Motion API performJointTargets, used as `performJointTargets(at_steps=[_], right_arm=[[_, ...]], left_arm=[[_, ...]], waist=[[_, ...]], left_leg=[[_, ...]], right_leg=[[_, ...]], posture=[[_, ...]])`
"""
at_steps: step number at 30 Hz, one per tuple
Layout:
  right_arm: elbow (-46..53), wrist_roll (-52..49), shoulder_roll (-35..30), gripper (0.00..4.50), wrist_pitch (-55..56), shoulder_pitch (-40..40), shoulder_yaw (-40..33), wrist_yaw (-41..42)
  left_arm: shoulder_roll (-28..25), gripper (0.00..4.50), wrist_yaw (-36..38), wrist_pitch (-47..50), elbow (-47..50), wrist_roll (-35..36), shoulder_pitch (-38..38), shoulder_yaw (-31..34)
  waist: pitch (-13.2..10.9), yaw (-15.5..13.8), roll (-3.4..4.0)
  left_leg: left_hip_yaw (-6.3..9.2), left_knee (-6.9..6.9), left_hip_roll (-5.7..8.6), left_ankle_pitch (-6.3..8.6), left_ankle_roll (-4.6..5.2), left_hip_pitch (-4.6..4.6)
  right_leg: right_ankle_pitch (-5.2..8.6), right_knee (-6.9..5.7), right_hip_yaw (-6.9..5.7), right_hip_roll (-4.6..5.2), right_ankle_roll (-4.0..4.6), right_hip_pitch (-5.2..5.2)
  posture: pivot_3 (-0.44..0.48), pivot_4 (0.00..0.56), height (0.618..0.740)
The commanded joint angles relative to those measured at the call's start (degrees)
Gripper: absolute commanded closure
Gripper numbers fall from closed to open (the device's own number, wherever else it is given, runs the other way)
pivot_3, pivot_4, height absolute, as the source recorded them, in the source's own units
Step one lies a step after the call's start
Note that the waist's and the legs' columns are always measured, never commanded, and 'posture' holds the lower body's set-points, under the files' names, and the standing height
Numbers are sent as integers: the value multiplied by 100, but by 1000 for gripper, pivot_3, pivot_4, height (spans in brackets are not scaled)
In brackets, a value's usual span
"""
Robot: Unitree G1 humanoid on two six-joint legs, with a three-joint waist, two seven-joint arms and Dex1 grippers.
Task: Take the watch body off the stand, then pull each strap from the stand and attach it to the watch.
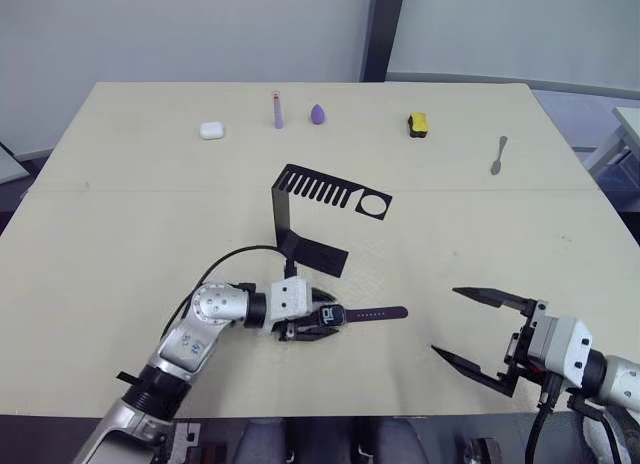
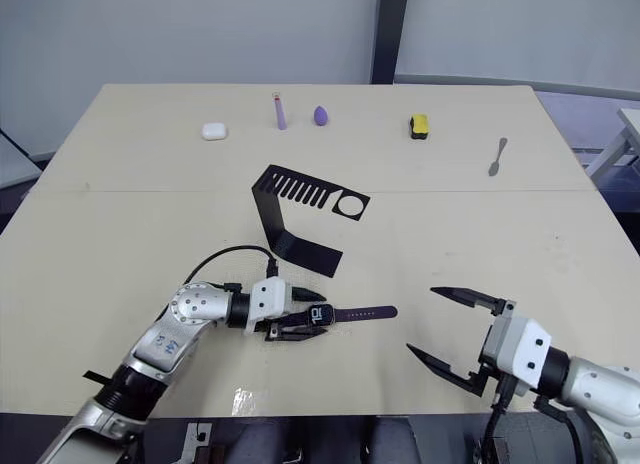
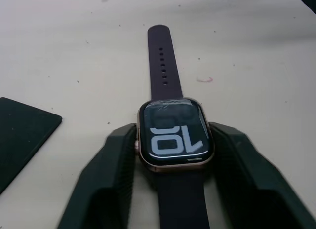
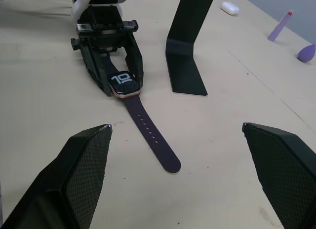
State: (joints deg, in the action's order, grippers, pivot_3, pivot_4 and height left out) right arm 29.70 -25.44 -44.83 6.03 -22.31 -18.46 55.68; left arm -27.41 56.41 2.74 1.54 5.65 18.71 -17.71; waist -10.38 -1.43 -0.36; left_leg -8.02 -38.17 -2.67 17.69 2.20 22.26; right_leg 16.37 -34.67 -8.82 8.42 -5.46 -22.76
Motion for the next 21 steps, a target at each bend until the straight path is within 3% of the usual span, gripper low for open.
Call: performJointTargets(at_steps=[1, 4, 7, 11, 15, 21], right_arm=[[-261, -292, -200, 0, 14, -18, -554, 362], [-765, -453, -442, 0, 33, -58, -1116, 765], [-1361, -513, -717, 0, -4, 25, -1559, 1098], [-2221, -229, -964, 0, 255, 354, -1841, 1210], [-2290, -330, -907, 0, 180, 627, -1975, 1136], [-2494, -137, -1014, 0, 157, 1057, -1796, 1148]], left_arm=[[-274, 26, 216, -584, 138, 382, -189, 534], [-715, 26, 694, -962, 210, 1064, -532, 1269], [-1278, 26, 686, -495, 83, 1489, -834, 2090], [-1582, 26, 306, -971, 48, 1097, -1371, 2698], [-1930, 26, -164, -1632, -683, 648, -1489, 3345], [-1948, 26, -220, -1654, -1124, 952, -1614, 3709]], waist=[[0, 4, 0], [0, 18, 0], [0, 18, 1], [-2, 10, 4], [-3, 2, 5], [-3, 18, 12]], left_leg=[[-1, 2, 0, 0, -1, 0], [-7, 4, -3, 0, -8, -1], [-11, 3, -4, 2, -5, -5], [-16, 1, 1, 3, 4, -9], [-18, 6, -3, 5, -1, -7], [-43, 14, -6, 7, -13, -1]], right_leg=[[0, 0, -1, 0, 0, -1], [1, -4, -4, -1, 2, -6], [1, -4, -7, 1, 2, -5], [0, -1, -3, 8, 4, -2], [0, 2, 5, 9, 5, -10], [1, -14, -1, 13, 10, -39]], posture=[[0, 150, 740], [0, 150, 740], [0, 150, 740], [0, 150, 740], [0, 150, 740], [0, 150, 740]])
